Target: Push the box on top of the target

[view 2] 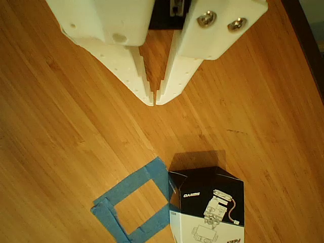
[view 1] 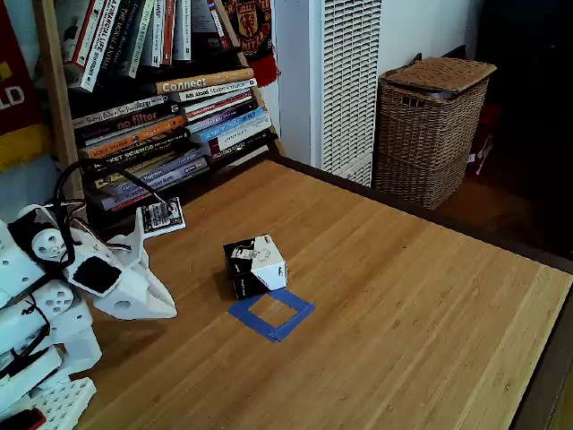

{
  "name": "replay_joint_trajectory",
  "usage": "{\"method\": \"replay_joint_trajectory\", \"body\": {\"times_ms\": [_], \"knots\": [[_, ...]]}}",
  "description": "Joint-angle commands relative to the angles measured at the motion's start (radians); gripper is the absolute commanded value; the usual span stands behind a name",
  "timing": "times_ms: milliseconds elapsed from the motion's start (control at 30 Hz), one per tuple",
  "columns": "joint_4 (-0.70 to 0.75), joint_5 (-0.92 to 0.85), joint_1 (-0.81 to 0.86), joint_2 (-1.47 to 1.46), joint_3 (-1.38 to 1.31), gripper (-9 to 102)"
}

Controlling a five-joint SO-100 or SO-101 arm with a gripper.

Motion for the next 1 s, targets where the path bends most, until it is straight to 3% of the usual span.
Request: {"method": "replay_joint_trajectory", "body": {"times_ms": [0,967], "knots": [[0.005,-0.021,0.006,0.011,-0.005,0],[-0.061,-0.259,-0.055,0.011,-0.006,0]]}}
